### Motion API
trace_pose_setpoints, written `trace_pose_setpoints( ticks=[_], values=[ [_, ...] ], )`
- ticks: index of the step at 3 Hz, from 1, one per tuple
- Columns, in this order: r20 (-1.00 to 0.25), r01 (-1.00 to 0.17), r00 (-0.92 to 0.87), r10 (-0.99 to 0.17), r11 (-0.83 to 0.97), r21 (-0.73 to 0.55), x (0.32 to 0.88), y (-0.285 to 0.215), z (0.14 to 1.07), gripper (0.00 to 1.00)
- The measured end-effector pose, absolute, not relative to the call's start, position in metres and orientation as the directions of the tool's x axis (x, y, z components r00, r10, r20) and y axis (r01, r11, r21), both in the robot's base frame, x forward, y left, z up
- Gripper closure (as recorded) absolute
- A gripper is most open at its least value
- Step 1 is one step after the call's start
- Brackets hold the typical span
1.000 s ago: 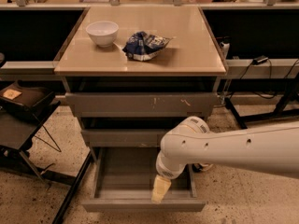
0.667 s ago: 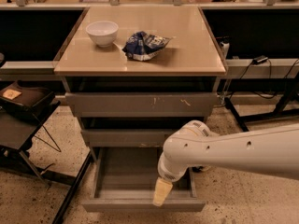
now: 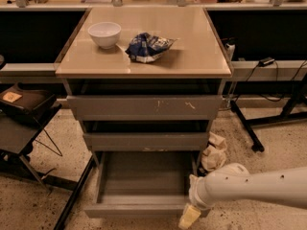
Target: Close bottom drawer
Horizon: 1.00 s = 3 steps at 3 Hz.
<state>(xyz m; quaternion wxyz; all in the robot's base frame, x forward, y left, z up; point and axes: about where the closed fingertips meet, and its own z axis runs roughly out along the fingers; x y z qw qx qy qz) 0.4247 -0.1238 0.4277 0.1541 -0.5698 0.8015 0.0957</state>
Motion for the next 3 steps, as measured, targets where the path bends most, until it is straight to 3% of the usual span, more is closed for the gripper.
trace_pose_setpoints(
  ticks=[1, 2, 3],
  values=[
    [-0.410, -0.943, -0.309, -0.858, 0.332, 0.016, 0.405, -0.131, 0.359, 0.00],
    [-0.409, -0.941, -0.336, -0.848, 0.325, 0.099, 0.376, -0.119, 0.324, 0.00],
    [-0.392, -0.940, -0.340, -0.855, 0.326, 0.103, 0.377, -0.116, 0.308, 0.00]
  ],
)
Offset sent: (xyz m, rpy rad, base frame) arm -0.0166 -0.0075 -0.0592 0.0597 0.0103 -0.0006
